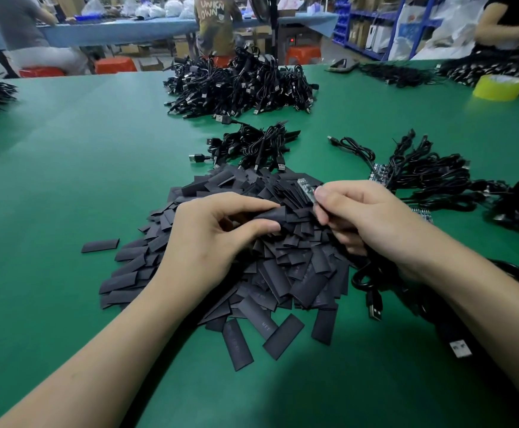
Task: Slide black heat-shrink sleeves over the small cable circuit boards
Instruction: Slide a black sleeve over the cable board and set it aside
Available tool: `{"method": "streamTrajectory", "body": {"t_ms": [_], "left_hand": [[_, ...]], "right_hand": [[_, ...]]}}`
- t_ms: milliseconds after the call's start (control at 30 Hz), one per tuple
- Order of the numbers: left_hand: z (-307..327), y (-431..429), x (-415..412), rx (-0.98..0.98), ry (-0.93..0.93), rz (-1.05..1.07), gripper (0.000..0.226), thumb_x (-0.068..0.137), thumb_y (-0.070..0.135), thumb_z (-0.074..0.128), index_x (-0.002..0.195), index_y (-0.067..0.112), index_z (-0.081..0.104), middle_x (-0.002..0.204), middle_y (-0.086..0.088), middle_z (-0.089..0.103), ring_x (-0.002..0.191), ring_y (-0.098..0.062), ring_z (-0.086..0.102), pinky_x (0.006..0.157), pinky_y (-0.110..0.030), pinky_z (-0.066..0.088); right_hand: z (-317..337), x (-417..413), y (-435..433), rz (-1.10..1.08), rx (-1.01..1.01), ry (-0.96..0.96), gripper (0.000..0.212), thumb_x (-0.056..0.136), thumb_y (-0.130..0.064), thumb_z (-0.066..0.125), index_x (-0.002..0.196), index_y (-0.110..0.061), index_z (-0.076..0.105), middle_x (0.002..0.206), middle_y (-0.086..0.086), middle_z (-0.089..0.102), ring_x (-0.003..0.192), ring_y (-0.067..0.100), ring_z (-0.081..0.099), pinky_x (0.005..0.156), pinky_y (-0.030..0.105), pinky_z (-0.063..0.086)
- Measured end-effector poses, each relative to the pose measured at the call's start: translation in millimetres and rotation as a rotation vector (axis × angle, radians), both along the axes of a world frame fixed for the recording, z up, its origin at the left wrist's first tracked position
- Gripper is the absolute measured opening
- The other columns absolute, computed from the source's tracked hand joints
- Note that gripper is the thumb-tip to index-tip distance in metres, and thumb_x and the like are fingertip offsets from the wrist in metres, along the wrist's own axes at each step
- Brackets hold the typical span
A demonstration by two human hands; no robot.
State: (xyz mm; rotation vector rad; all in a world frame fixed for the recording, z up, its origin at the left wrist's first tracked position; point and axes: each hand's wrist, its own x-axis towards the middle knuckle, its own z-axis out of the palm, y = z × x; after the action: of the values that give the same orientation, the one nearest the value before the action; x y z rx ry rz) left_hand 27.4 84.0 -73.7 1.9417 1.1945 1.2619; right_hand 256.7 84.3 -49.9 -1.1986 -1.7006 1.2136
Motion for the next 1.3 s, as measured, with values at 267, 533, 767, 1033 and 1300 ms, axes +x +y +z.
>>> {"method": "streamTrajectory", "body": {"t_ms": [267, 533, 767, 1033, 1300], "left_hand": [[-2.3, 3.3, 1.1, -0.039, -0.058, 0.002, 0.018, 0.079, 0.028, 0.083, 0.092, 0.04, 0.08, 0.083, 0.013, 0.078, 0.071, -0.021, 0.07, 0.068, -0.042, 0.057], [-3.6, 3.3, 0.8, -0.05, -0.048, 0.01, 0.017, 0.081, 0.024, 0.084, 0.092, 0.037, 0.081, 0.083, 0.013, 0.078, 0.073, -0.019, 0.071, 0.072, -0.042, 0.059], [-1.4, 1.1, 0.6, 0.037, 0.078, -0.013, 0.021, 0.078, 0.023, 0.085, 0.098, 0.029, 0.082, 0.085, 0.013, 0.076, 0.074, -0.006, 0.066, 0.069, -0.019, 0.049], [2.7, -0.8, -2.0, 0.188, 0.306, -0.158, 0.022, 0.083, 0.028, 0.081, 0.105, 0.023, 0.082, 0.095, 0.011, 0.072, 0.089, -0.007, 0.068, 0.078, -0.014, 0.046], [2.1, -5.5, 5.6, 0.215, 0.32, -0.138, 0.02, 0.085, 0.031, 0.081, 0.103, 0.023, 0.082, 0.091, 0.011, 0.071, 0.085, -0.005, 0.066, 0.076, -0.018, 0.048]], "right_hand": [[3.5, 4.8, -1.9, 0.164, 0.189, -0.353, 0.041, 0.106, -0.034, 0.05, 0.071, -0.014, 0.051, 0.051, -0.012, 0.034, 0.044, 0.004, 0.029, 0.046, 0.014, 0.024], [3.4, 5.9, -2.8, 0.183, 0.172, -0.306, 0.04, 0.107, -0.031, 0.049, 0.07, -0.018, 0.05, 0.051, -0.014, 0.033, 0.044, 0.003, 0.028, 0.045, 0.014, 0.024], [2.3, 9.0, -2.2, 0.231, 0.202, -0.4, 0.041, 0.106, -0.033, 0.052, 0.073, -0.009, 0.047, 0.056, -0.011, 0.035, 0.048, 0.004, 0.031, 0.048, 0.017, 0.027], [4.3, 13.5, -2.0, 0.321, 0.158, -0.501, 0.038, 0.1, -0.041, 0.053, 0.073, -0.014, 0.056, 0.058, -0.01, 0.043, 0.053, 0.005, 0.036, 0.051, 0.019, 0.03], [-0.9, 8.1, -1.8, 0.168, 0.249, -0.391, 0.011, 0.095, -0.03, 0.066, 0.084, -0.028, 0.064, 0.065, -0.005, 0.059, 0.061, 0.008, 0.052, 0.063, 0.029, 0.042]]}}
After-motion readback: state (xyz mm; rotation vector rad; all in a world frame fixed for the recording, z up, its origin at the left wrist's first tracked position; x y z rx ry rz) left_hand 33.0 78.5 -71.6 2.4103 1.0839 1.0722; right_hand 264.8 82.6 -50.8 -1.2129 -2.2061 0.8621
